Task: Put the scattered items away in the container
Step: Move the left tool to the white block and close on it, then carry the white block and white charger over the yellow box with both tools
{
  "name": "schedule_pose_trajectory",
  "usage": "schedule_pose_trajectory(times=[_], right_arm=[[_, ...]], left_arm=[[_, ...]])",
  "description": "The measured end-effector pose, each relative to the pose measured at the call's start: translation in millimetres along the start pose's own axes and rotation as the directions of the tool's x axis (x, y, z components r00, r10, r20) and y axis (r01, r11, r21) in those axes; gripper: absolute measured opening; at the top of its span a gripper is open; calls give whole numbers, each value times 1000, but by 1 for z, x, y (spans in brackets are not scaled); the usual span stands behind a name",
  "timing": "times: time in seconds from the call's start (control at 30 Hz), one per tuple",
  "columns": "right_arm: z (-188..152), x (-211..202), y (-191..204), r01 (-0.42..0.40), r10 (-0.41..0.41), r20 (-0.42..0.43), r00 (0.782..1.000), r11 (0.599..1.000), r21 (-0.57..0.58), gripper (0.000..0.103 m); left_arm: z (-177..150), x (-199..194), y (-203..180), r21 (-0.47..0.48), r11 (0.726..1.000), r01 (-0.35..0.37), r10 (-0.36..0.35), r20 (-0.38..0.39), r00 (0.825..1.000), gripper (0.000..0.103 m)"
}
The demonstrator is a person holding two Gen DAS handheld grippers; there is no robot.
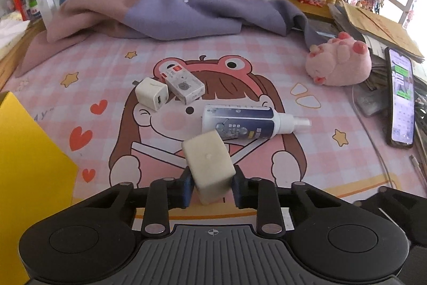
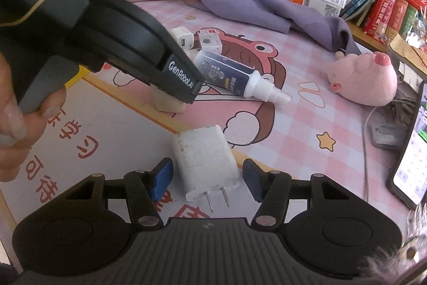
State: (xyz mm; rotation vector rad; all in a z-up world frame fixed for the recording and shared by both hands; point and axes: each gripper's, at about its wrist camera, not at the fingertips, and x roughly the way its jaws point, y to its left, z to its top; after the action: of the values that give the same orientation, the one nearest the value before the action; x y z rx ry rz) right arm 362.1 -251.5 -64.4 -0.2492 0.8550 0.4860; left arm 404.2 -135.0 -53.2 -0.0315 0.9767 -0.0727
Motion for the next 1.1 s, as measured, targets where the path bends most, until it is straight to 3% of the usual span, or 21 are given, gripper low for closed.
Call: schedule_pose_trajectory(times=[0.13, 0.63, 1.1], right_arm=[[1, 0, -2, -29, 29, -2, 1000, 999, 14, 47], [-4, -24, 12, -49, 48, 35, 998, 999, 16, 41], [-15, -67, 46, 29, -29, 75, 997, 1000, 3, 41]], left_arm=[[-3, -10, 5, -32, 999, 0, 0, 9, 1000, 24], [-25, -67, 18, -26, 1000, 4, -2, 82, 997, 22], [-66, -136, 37, -18, 992, 122, -117, 182, 976, 21]])
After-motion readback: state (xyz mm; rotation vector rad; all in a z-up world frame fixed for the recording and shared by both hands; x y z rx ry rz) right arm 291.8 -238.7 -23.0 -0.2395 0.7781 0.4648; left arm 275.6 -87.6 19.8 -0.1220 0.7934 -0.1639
